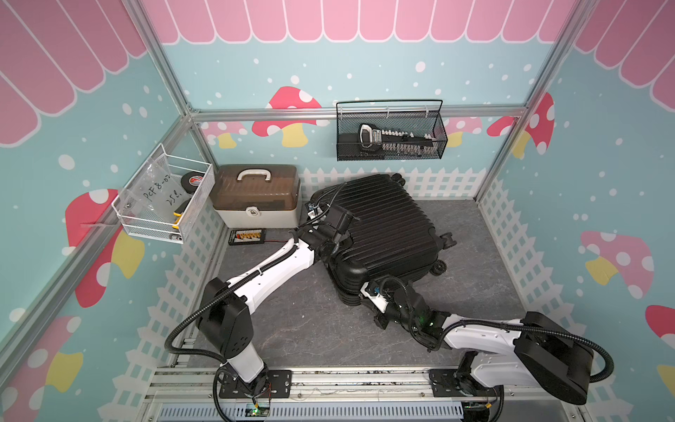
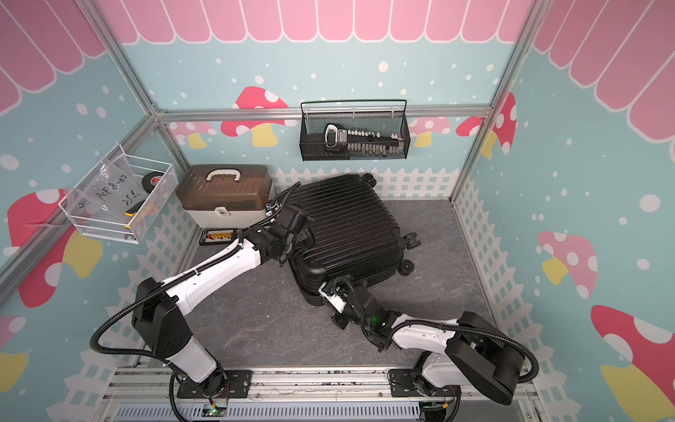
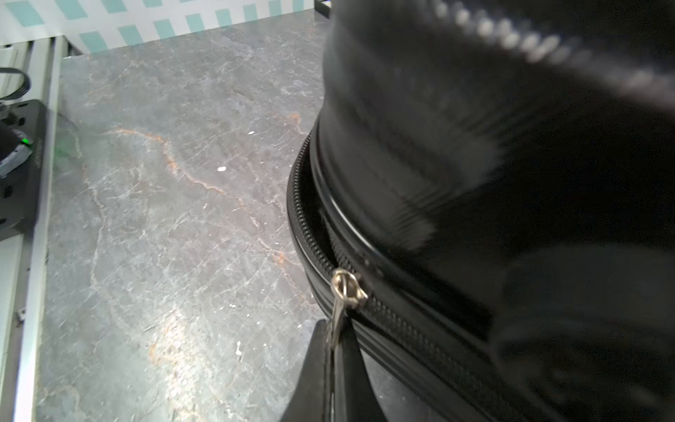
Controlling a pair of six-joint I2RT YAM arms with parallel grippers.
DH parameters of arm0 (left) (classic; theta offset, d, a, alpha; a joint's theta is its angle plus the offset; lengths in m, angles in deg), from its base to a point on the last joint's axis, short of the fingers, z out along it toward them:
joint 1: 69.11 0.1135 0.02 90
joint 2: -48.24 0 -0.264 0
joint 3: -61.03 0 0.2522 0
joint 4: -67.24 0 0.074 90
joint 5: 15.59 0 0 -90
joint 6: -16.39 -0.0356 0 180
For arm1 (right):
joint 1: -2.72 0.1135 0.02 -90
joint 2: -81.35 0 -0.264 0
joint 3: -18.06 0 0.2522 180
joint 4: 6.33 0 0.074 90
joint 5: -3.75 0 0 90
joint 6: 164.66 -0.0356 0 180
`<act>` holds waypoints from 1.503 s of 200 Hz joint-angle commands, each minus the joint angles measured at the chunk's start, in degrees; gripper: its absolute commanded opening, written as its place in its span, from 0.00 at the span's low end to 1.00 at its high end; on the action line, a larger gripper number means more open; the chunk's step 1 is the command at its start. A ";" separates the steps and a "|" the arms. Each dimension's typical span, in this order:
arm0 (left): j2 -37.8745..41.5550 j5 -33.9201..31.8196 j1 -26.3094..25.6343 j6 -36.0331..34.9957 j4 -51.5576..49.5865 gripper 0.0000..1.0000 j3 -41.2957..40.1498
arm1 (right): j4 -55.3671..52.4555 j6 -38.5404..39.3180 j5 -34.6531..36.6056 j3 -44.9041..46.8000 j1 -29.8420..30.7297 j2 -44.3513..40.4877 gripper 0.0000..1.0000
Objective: Close the suitcase zippers
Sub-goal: Zip the zipper on the suitcase.
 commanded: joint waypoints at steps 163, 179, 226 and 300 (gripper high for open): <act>-11.21 61.24 17.21 -128.27 -40.55 0.85 24.97 | -10.60 -2.50 -4.44 5.72 -10.49 -14.18 0.00; -14.33 58.47 16.13 -131.05 -44.62 0.85 29.10 | -11.62 -2.59 -4.40 5.78 -10.68 -14.88 0.00; -20.84 48.74 12.86 -133.61 -44.72 0.84 34.56 | -13.00 -2.94 -4.43 5.63 -11.03 -16.09 0.00; -17.25 35.46 6.31 -131.48 -38.70 0.43 26.79 | -20.31 -4.80 3.25 4.81 -11.11 -23.29 0.00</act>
